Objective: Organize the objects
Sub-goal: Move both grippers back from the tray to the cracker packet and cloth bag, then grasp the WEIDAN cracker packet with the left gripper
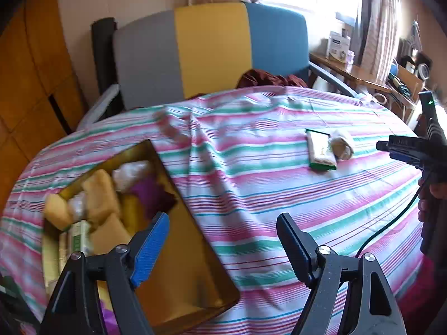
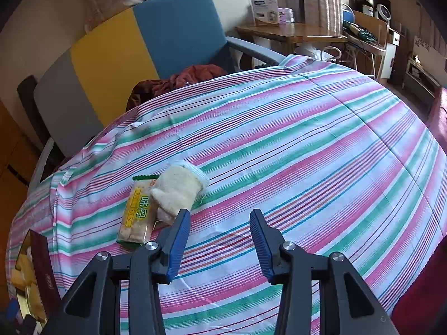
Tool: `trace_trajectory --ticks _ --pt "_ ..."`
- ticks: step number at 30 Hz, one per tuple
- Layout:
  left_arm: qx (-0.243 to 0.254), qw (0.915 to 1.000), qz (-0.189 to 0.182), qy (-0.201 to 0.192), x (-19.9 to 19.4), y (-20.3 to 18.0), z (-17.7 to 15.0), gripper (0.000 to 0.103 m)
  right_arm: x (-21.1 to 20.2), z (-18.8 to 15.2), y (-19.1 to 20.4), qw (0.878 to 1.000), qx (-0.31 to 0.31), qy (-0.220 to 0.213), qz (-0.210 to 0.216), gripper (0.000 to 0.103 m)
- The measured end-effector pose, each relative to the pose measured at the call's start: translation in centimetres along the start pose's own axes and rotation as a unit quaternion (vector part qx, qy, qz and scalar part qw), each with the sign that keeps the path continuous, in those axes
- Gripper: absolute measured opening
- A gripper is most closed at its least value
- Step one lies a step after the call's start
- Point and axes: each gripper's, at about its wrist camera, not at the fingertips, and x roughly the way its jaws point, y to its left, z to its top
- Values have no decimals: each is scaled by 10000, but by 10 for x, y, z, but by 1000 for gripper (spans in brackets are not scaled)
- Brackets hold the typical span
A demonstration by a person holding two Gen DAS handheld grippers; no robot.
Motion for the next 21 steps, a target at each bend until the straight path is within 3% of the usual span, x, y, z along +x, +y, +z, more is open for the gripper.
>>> trace_trajectory --ticks 7,12,21 --pt "111 9992 -275 277 33 -32 12 80 -3 7 -32 9973 731 30 18 44" --pt "318 9982 -431 266 58 -63 32 80 1 7 -35 9960 872 120 127 44" --pt "1164 9895 -833 203 112 -134 70 80 7 6 -35 9943 944 320 382 44"
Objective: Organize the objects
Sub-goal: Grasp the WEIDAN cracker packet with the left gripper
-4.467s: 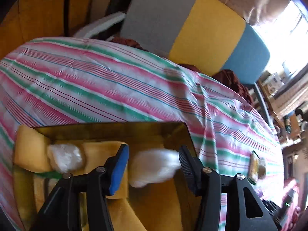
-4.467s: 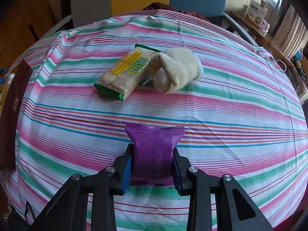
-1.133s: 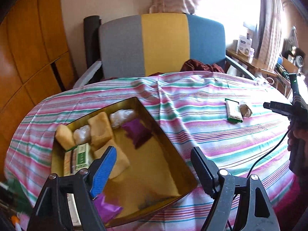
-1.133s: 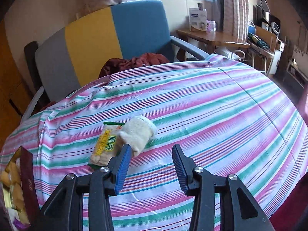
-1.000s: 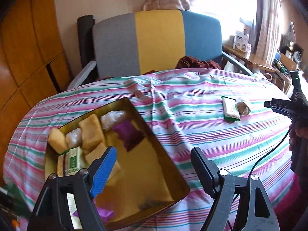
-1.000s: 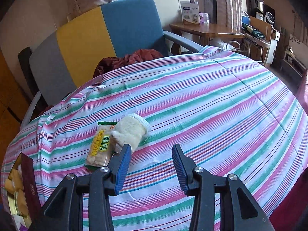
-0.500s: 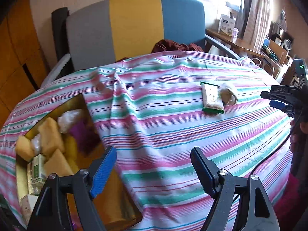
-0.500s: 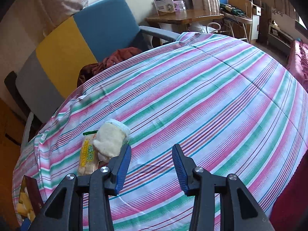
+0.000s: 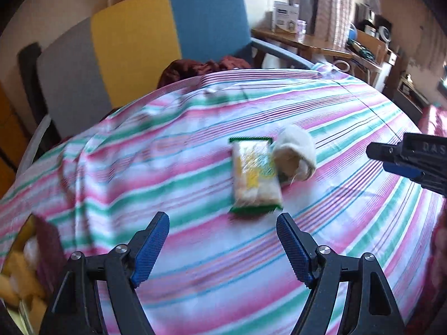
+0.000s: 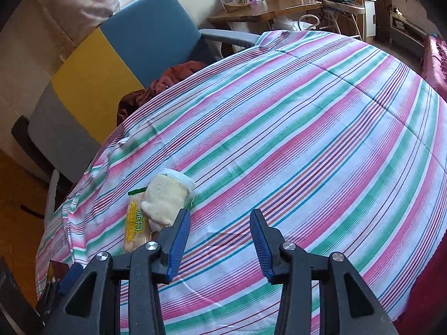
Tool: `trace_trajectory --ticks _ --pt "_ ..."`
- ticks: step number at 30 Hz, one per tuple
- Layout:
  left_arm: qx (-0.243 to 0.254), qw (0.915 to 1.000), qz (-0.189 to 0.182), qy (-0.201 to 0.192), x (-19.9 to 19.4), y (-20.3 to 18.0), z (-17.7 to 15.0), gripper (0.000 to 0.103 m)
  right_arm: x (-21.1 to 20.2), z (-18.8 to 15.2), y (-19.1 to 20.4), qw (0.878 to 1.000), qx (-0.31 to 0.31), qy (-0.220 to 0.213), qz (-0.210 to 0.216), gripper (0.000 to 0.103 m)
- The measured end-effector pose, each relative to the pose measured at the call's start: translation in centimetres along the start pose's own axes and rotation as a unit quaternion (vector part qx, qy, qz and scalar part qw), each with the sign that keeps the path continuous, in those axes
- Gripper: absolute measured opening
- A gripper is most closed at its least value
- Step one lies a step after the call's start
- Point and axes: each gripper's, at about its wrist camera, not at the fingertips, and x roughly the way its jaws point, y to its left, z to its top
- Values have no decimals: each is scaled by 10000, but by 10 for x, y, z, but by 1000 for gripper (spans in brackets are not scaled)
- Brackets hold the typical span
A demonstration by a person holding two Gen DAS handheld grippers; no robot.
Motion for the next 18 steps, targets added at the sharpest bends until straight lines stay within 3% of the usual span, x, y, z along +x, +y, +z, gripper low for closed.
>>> trace_trajectory --ticks 10,15,16,18 --pt "507 9982 -294 139 60 -18 41 80 11 -1 -3 9997 86 223 51 45" --pt "265 9982 -473 243 85 -11 51 82 15 -1 -3 9996 58 270 -8 45" --pt "109 9978 -585 298 87 -5 50 75 17 -2 -2 9996 40 278 -29 45" --pt "-83 9971 -634 403 90 4 44 50 20 -2 -2 9995 22 316 -45 45"
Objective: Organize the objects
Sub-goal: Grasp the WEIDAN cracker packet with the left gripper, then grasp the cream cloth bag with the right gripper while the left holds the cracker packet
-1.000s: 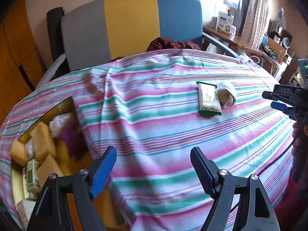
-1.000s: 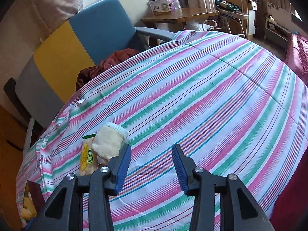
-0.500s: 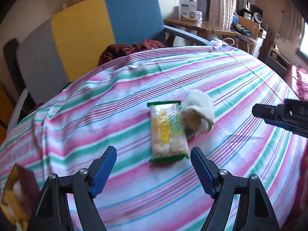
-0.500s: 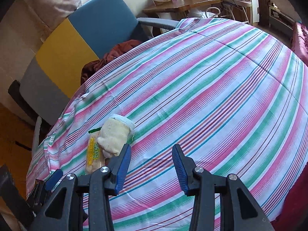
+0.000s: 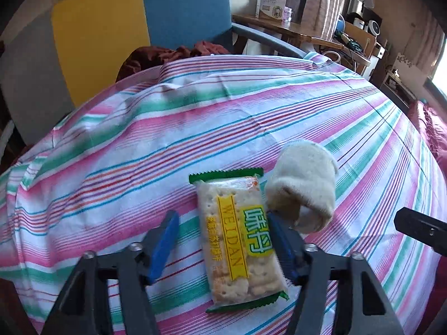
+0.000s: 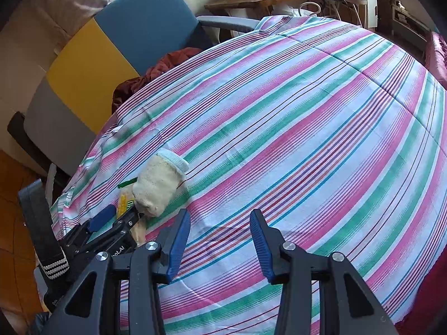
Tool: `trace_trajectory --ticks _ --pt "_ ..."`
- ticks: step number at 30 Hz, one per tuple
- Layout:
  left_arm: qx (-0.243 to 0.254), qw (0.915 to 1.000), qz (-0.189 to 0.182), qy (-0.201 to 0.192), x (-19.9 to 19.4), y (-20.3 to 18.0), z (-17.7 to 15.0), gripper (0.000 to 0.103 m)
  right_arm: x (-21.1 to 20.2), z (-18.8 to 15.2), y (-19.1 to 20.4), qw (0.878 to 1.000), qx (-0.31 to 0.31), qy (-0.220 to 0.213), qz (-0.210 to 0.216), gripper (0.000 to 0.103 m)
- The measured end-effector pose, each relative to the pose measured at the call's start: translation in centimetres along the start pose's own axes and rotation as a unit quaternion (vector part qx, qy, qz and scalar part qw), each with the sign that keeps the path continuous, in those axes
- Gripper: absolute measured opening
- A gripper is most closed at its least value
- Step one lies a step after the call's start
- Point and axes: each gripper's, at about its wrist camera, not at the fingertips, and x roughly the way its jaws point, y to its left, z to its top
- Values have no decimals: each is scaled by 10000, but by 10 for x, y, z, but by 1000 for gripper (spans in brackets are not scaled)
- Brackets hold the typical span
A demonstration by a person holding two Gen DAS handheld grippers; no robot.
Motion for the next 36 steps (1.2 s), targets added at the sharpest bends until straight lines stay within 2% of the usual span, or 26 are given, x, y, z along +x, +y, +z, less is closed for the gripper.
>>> trace_trajectory --ticks 1,5,10,13,20,27,30,33,36 --pt "-35 10000 47 -54 -2 3 -6 48 1 0 1 10000 -21 19 -14 45" --pt "-132 9997 60 -199 -22 9 -36 47 4 -1 4 9999 -128 46 -40 45" --pt "-236 9982 370 -420 -56 8 -90 48 6 -2 6 9998 -191 98 -50 44" --pt "-367 9965 533 -532 -68 10 -110 48 7 -3 7 9997 -192 160 32 44" --pt "-289 9948 763 -613 -63 4 -112 49 10 -7 14 9986 -299 298 332 44" --pt "-328 9945 722 -678 -64 5 -114 49 20 -11 28 9958 -458 531 592 45" --pt "-358 9946 685 -694 -64 5 -114 49 23 -3 31 9965 -343 488 587 54" --pt "-383 9946 655 -711 -64 6 -114 49 30 16 37 9971 -150 385 641 83" --pt "-398 9946 636 -721 -64 7 -115 49 49 34 52 9974 -24 456 566 85"
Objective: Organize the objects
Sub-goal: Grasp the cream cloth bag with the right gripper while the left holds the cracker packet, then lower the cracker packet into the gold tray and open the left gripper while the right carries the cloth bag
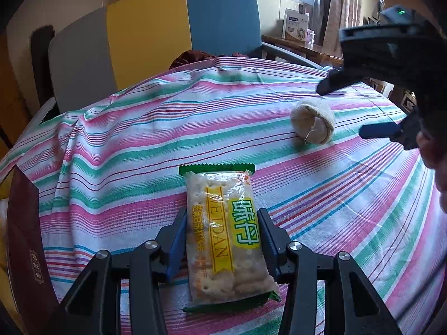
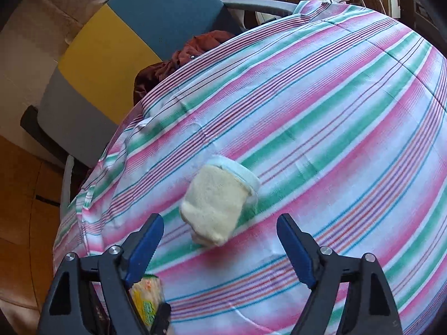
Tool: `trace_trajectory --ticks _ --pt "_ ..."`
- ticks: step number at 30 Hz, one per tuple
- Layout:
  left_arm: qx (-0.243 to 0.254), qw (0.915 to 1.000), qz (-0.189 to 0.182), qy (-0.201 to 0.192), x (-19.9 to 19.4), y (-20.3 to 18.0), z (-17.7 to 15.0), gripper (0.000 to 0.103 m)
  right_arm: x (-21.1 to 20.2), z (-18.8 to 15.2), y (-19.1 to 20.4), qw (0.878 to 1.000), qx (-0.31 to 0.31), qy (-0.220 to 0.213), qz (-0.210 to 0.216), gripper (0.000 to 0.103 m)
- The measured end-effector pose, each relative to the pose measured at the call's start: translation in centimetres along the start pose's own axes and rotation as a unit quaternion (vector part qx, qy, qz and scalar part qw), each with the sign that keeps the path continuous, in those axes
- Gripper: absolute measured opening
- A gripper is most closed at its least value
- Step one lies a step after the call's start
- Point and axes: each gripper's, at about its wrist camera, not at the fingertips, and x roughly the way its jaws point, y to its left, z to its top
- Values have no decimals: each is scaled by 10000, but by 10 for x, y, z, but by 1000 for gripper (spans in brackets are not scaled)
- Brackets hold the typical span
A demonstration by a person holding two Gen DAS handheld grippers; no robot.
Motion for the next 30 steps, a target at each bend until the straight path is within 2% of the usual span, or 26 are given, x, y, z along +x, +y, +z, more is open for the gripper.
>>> trace_trajectory --ticks 4,5,6,8,11,15,19,25,28,30 --pt "-14 10000 -16 -17 0 0 -1 49 40 16 21 9965 -281 282 -732 84" --pt "-15 10000 -17 -23 0 0 -1 49 51 17 22 9944 -352 463 -882 80" --pt "-16 10000 -20 -24 0 1 -1 49 54 17 25 9926 -433 422 -1048 73" --pt "-24 10000 -29 -28 0 1 -1 49 51 15 32 9906 -756 351 -1084 51" --pt "-24 10000 -28 -30 0 1 -2 49 42 0 30 9885 -1066 557 -920 51" --pt "-38 10000 -42 -32 -1 0 -1 49 21 -41 18 9803 -1583 797 -870 51" --pt "5 10000 12 -30 -1 -2 -1 49 1 -77 3 9754 -1900 819 -762 52" --pt "1 9999 116 40 -1 0 3 48 0 -83 1 9752 -2022 661 -604 52" --pt "-265 9994 203 109 -10 9 3 48 4 -89 11 9711 -2213 596 -672 52" --pt "-358 9992 149 -2 -25 13 5 48 4 -91 13 9681 -2324 576 -735 52"
